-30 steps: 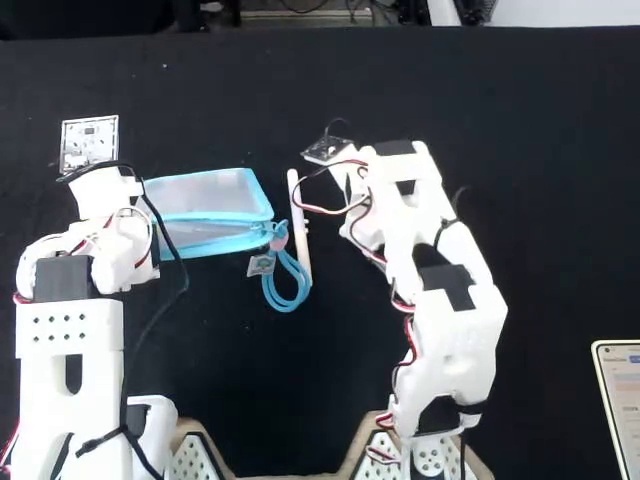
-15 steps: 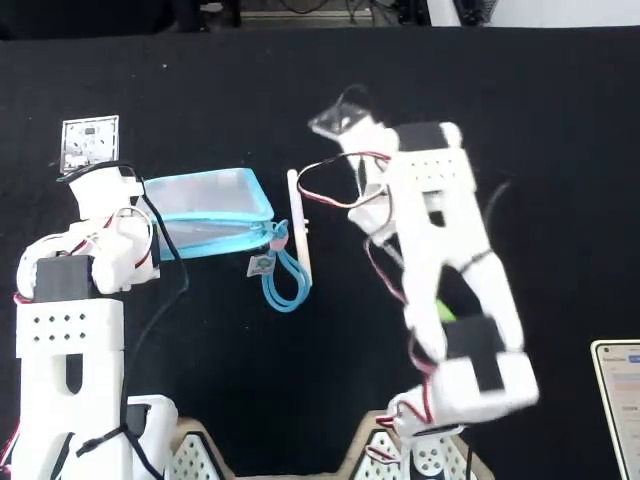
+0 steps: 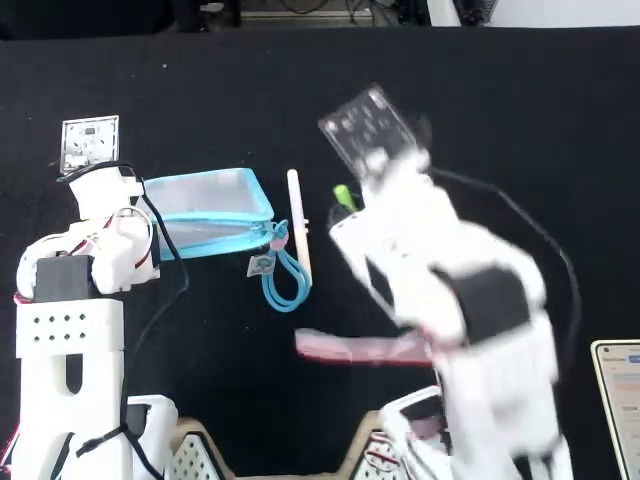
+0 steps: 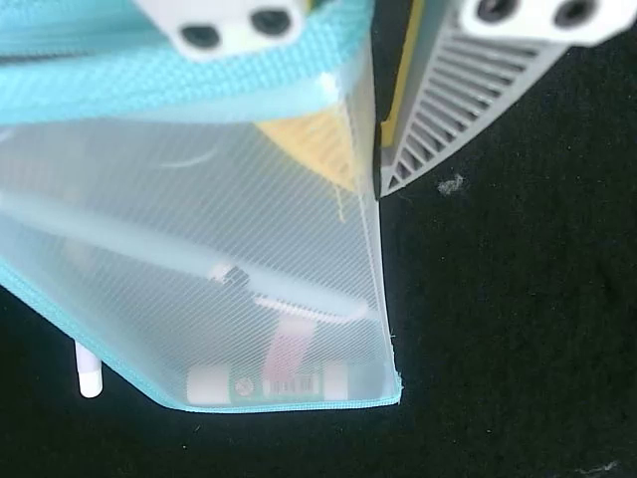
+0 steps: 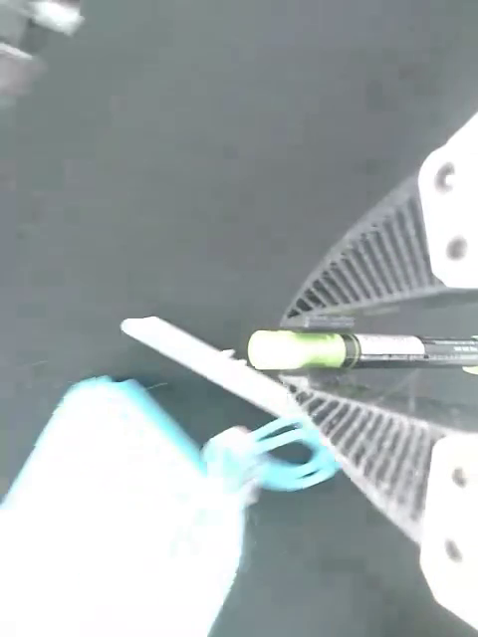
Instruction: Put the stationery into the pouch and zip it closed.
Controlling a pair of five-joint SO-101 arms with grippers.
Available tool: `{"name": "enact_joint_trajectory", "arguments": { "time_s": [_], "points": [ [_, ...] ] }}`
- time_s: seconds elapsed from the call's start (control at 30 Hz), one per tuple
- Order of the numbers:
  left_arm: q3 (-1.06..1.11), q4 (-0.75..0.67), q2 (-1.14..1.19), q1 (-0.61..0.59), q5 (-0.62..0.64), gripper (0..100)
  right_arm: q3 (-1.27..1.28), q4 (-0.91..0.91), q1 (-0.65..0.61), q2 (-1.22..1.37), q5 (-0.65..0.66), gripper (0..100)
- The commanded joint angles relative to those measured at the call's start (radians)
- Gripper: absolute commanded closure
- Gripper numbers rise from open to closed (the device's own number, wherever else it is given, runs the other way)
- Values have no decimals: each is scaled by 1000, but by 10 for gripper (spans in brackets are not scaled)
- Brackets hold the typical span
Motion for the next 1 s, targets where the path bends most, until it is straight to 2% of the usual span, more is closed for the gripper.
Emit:
{"name": "enact_joint_trajectory", "arguments": {
  "time_s": [0.0, 0.17, 0.4, 0.67, 0.83, 0.97],
  "points": [
    [27, 2, 6, -16, 15, 970, 101, -186, -138, -260, -137, 987],
    [27, 2, 6, -16, 15, 970, 248, -407, -310, -467, -189, 984],
    [27, 2, 6, -16, 15, 970, 533, -802, -436, -650, -190, 985],
    [27, 2, 6, -16, 15, 970, 881, -1157, -442, -722, -186, 986],
    [27, 2, 6, -16, 15, 970, 975, -1343, -442, -753, -186, 987],
    [27, 2, 6, -16, 15, 970, 986, -1418, -442, -754, -186, 987]
  ]
}}
